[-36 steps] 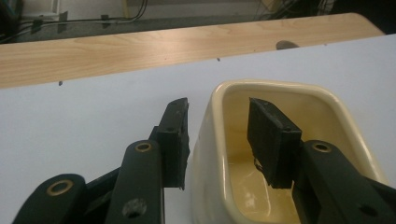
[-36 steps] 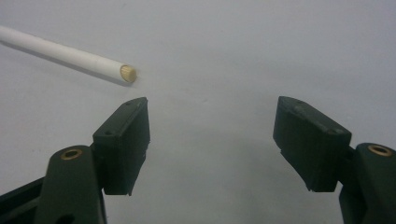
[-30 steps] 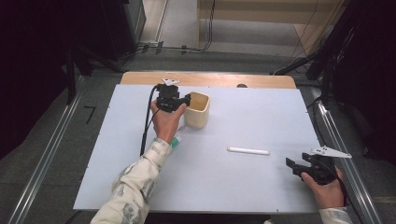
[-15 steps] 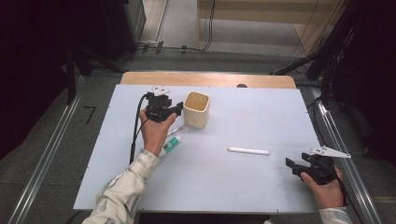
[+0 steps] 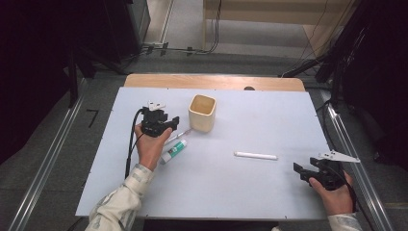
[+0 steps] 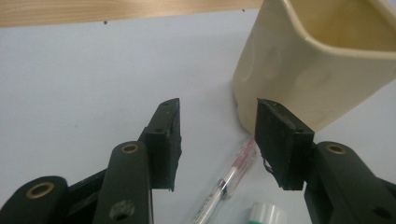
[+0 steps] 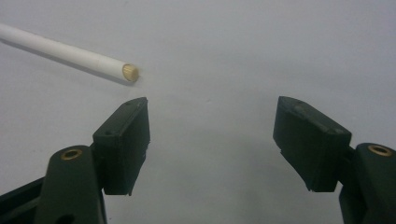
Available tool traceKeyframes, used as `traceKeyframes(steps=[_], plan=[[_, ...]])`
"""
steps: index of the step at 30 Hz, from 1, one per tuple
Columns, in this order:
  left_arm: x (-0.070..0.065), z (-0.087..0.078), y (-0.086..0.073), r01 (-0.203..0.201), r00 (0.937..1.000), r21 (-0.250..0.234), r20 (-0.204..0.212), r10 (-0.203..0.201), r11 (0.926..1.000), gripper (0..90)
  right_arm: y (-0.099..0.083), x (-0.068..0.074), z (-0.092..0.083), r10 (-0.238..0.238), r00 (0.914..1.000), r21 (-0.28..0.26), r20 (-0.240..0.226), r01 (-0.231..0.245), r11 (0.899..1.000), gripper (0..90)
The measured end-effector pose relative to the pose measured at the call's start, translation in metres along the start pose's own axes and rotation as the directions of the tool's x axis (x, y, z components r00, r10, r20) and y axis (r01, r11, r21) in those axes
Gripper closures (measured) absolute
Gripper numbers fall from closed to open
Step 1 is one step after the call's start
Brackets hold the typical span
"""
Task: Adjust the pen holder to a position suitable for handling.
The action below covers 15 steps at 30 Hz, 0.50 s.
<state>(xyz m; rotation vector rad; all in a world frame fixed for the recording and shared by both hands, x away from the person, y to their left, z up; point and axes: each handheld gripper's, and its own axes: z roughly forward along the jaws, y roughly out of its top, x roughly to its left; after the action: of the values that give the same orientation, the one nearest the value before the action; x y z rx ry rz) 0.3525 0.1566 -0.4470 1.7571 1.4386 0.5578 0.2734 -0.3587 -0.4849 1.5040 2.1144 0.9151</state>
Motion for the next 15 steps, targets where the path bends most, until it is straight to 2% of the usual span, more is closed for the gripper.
traceKeyframes(steps=[7,11,15], plan=[[0.011,-0.002,-0.012,0.011,0.9999,0.022,-0.008,-0.011,0.9997,50.4,0.000,0.000,0.000,-0.003,1.0000,-0.001,-0.002,0.003,1.000,26.0],[0.014,-0.004,-0.018,0.010,0.9999,0.031,-0.005,-0.010,0.9995,47.6,0.000,0.001,0.001,-0.003,1.0000,-0.002,-0.003,0.003,1.000,26.0],[0.017,-0.004,-0.025,0.028,0.9995,0.033,-0.016,-0.028,0.9991,43.3,0.000,0.000,0.000,-0.004,1.0000,-0.004,-0.002,0.004,1.000,25.9]])
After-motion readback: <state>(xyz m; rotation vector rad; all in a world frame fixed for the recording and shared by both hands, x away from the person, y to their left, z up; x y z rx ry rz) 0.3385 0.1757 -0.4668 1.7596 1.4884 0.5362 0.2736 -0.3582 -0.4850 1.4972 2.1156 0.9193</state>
